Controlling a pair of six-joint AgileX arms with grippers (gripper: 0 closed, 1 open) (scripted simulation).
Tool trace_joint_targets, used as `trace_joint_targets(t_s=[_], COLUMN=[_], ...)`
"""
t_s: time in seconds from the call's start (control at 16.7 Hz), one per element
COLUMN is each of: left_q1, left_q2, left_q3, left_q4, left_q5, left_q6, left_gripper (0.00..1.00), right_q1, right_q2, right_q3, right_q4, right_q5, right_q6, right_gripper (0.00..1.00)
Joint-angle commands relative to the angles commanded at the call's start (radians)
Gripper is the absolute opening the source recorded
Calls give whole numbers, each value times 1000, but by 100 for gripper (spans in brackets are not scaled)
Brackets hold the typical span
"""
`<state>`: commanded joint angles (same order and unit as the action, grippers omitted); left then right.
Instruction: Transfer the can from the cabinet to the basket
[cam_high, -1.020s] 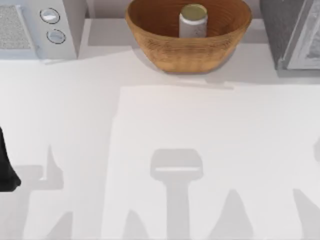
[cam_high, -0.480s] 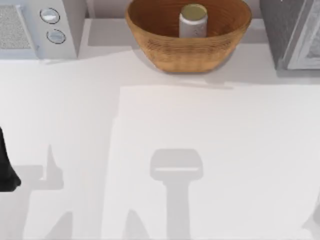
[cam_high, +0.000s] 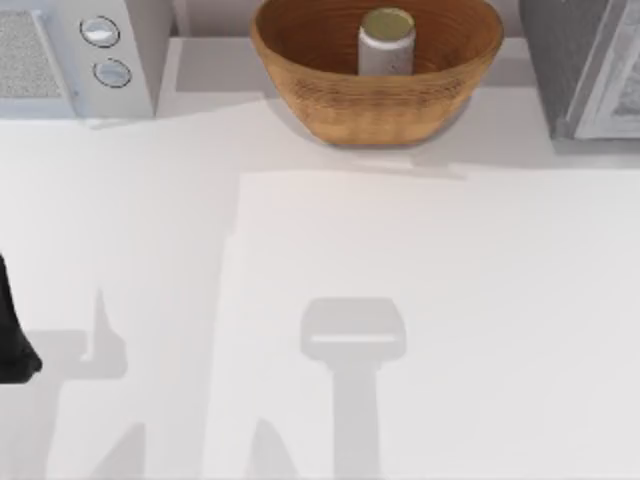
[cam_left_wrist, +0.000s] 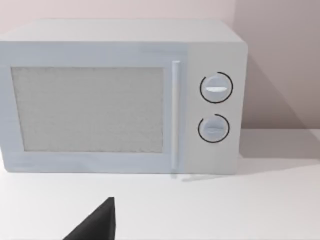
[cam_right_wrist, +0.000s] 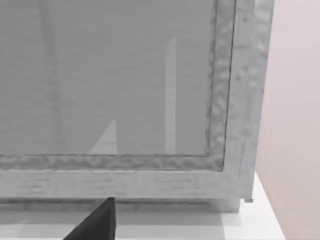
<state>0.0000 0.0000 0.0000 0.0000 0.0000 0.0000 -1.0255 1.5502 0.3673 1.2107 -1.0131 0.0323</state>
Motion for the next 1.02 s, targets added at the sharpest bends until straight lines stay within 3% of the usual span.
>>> trace_joint_targets(t_s=[0.42, 1.02], left_q1=[0, 0], left_q2=[0, 0], left_q3=[0, 0], left_q4=[0, 0], left_q5=[0, 0], left_q6=[0, 0], left_gripper=[100, 100], right_q1=[-11, -28], right_q2=[-13, -104], right_q3=[150, 887], right_q4=[-163, -1036], right_q5=[-7, -34], right_q6=[1, 1], right_gripper=[100, 100])
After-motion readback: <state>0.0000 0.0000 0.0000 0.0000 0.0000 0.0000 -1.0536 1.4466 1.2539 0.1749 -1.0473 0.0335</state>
